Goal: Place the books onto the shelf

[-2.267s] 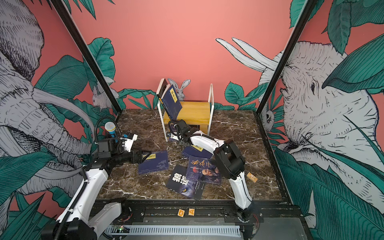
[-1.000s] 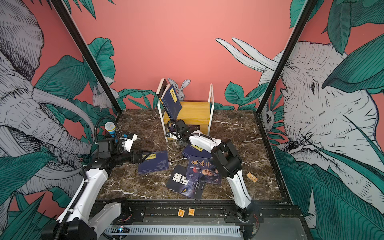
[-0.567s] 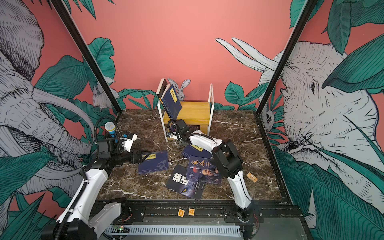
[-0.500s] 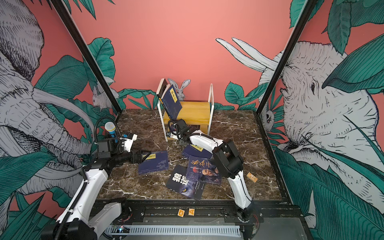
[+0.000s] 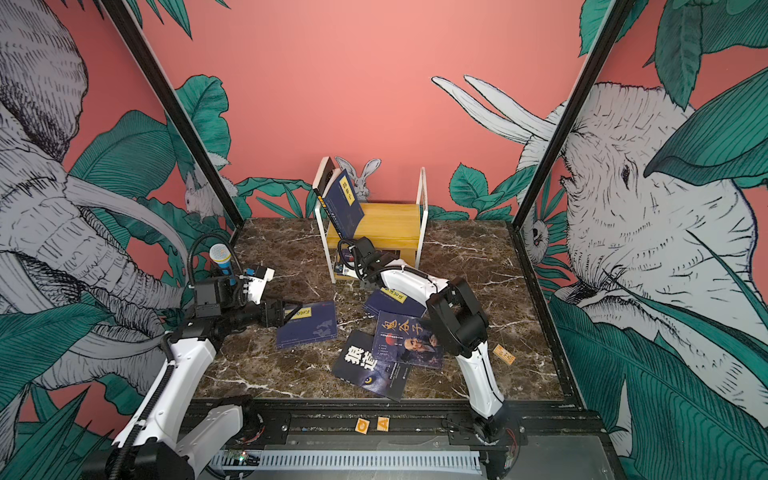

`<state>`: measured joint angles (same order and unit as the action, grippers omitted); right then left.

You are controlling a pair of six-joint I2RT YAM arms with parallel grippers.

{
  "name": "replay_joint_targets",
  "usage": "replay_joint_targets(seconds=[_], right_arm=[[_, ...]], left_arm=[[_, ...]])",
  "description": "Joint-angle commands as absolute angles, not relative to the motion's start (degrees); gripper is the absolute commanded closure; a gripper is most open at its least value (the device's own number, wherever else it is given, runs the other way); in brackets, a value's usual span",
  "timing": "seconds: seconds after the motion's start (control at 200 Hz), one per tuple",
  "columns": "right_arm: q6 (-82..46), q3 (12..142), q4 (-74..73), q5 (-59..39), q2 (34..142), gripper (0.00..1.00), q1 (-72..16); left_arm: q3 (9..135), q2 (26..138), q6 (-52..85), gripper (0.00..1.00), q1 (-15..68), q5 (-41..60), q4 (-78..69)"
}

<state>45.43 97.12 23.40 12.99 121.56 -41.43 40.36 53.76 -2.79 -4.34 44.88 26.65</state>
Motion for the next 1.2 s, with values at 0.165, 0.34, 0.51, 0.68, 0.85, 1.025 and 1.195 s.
replay_joint_targets(seconds=[0.165, 0.34, 0.51, 0.68, 0.85, 1.025, 1.195], right_arm=[[44.93, 100.38, 23.26, 13.07, 123.35, 0.62, -40.77], [44.43, 101.25, 23.85, 12.92, 123.84, 0.64, -40.52], [45.08, 100.39, 23.16, 12.68, 123.22, 0.64, -40.51], [45.60, 100.09, 23.08, 12.70, 122.47, 0.65, -40.51], [45.53, 100.26, 23.30, 13.08, 122.33, 0.68, -40.50], [45.66, 99.68, 22.62, 13.22, 121.88, 0.68, -40.51], [45.62, 99.19, 22.59, 12.51, 121.13, 0.68, -40.60]], left_arm=[[41.25, 53.41, -3.12, 0.01, -4.80, 45.36, 26.81], [41.07, 53.67, -3.16, 0.01, -4.83, 45.59, 26.61], [40.83, 53.63, -3.00, 0.01, -4.76, 45.51, 26.20], [41.23, 53.80, -2.92, 0.01, -4.69, 45.43, 26.39], [41.02, 53.59, -2.95, 0.01, -4.85, 45.78, 26.61], [40.70, 53.19, -2.98, 0.01, -4.83, 45.57, 26.35], [41.11, 53.26, -2.94, 0.01, -4.82, 45.38, 26.48]])
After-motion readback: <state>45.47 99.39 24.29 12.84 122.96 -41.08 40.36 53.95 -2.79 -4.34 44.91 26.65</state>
